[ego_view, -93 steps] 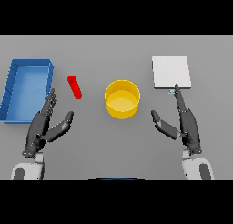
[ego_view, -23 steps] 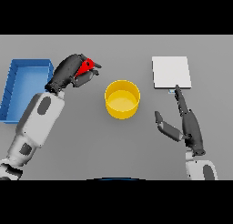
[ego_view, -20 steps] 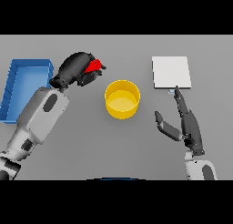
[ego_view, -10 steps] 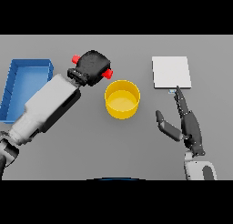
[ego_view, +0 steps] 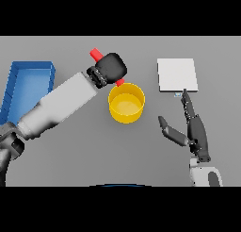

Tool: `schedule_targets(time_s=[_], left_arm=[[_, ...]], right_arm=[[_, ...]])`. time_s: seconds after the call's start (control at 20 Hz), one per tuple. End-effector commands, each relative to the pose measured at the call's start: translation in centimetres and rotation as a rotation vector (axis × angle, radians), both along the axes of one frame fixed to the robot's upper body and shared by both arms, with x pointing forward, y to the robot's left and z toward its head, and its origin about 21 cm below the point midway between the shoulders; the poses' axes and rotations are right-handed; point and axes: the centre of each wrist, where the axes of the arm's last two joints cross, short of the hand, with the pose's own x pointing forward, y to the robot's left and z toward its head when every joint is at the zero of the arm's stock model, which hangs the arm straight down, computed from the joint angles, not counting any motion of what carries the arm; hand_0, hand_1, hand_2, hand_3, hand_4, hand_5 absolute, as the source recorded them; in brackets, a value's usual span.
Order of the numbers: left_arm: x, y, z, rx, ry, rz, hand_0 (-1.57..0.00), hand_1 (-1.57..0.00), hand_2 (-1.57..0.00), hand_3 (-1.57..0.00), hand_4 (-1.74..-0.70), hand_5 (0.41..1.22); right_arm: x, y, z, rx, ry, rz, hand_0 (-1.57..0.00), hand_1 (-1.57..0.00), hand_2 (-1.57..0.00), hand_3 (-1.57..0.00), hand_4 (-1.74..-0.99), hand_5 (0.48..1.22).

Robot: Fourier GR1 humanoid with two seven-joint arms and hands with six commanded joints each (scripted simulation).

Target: Pick up the red beaker and tilt it to pour out 1 green nut into yellow bowl. Pick up the yellow bowl and place it on the metallic measuring scale.

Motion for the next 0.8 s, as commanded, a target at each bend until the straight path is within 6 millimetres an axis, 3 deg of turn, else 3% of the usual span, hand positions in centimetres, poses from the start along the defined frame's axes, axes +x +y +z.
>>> schedule_targets(time_s=[0.0, 0.35, 0.75], left_arm=[[0.2, 0.0, 0.4, 0.033, -0.021, -0.021, -1.57, -1.57, -1.57, -1.52, -1.73, 1.22], [0.1, -0.7, 0.8, 0.28, -0.125, -0.165, -1.57, -1.57, -1.57, -1.56, -1.74, 1.221], [-0.3, -3.3, 1.0, 0.465, -0.274, -0.279, -1.57, -1.57, -1.57, -1.57, -1.73, 1.221]], right_arm=[[0.0, 0.2, 0.2, 0.004, -0.011, -0.002, 0.0, 0.0, 0.0, 0.0, -1.193, 0.578], [0.0, 0.2, -0.2, 0.012, -0.011, 0.003, 0.0, 0.0, 0.0, 0.0, -1.135, 0.567], [0.2, 0.0, 0.0, 0.004, -0.019, -0.005, 0.0, 0.0, 0.0, 0.0, -1.13, 0.577]])
